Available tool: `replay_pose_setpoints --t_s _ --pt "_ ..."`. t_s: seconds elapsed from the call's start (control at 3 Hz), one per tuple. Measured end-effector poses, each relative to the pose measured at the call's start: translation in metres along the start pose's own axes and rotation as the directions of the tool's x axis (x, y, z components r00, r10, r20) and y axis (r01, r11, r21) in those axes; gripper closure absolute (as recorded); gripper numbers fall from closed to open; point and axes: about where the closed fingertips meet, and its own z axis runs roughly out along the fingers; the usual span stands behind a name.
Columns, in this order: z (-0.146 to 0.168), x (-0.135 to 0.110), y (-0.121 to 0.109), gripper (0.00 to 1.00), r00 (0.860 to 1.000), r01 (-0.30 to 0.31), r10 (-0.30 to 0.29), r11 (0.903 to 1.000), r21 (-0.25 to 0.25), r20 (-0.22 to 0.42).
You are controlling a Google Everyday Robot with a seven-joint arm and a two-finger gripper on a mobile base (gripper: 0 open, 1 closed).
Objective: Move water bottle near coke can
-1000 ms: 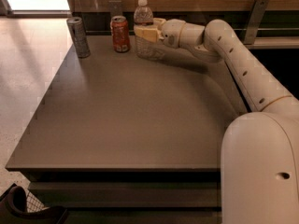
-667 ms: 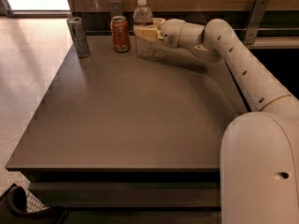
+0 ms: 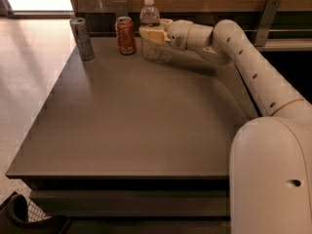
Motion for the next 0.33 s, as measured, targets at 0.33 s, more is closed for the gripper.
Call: replay_pose_setpoints --t_s 0.33 --pt "0.0031 0.0002 0.0018 0.05 1.0 -0.001 0.001 1.0 -0.005 0.001"
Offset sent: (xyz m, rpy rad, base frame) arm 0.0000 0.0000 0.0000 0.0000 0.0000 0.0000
